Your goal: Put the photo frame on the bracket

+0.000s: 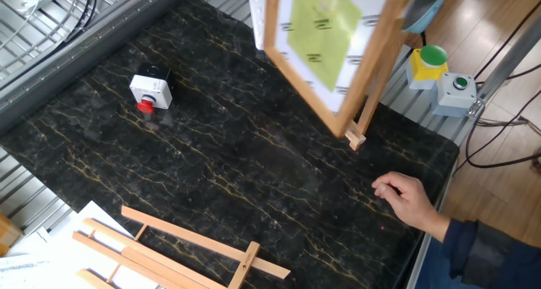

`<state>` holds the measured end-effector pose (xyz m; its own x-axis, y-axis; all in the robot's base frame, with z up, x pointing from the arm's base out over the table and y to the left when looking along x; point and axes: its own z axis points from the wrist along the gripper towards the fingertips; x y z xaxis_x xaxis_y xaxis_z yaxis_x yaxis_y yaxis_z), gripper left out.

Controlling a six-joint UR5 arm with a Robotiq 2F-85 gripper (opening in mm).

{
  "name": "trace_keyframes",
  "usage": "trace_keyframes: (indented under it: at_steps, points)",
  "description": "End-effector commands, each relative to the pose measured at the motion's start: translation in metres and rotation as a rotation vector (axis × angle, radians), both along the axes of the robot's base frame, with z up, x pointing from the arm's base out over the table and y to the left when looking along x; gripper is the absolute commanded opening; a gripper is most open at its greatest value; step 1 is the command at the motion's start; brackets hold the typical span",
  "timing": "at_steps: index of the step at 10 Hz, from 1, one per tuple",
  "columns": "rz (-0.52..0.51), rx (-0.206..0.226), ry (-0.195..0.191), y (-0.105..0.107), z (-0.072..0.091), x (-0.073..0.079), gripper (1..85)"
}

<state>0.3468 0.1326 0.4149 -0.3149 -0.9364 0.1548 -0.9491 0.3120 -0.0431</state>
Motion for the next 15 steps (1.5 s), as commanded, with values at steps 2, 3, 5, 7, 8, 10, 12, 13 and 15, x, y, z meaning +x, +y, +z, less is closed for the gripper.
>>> trace_keyframes:
  at_steps: [2, 3, 5, 7, 8, 10, 12, 13, 15]
  points:
    - [0.059, 0.04, -0.008, 0.037, 0.013, -0.01, 1.0]
    - [0.084, 0.059, -0.021, 0.042, 0.01, -0.007, 1.0]
    - [0.162, 0.125, -0.039, 0.055, 0.001, -0.004, 1.0]
    - [0.193, 0.129, -0.05, 0.05, -0.006, -0.004, 1.0]
    - [0.193, 0.104, -0.051, 0.041, -0.011, -0.005, 1.0]
    - [0.149, 0.069, -0.035, 0.026, -0.016, -0.012, 1.0]
    - [0.086, 0.041, -0.021, 0.016, -0.023, -0.021, 1.0]
    - [0.071, 0.047, -0.025, 0.018, -0.028, -0.024, 1.0]
    - [0.068, 0.047, -0.029, 0.02, -0.03, -0.024, 1.0]
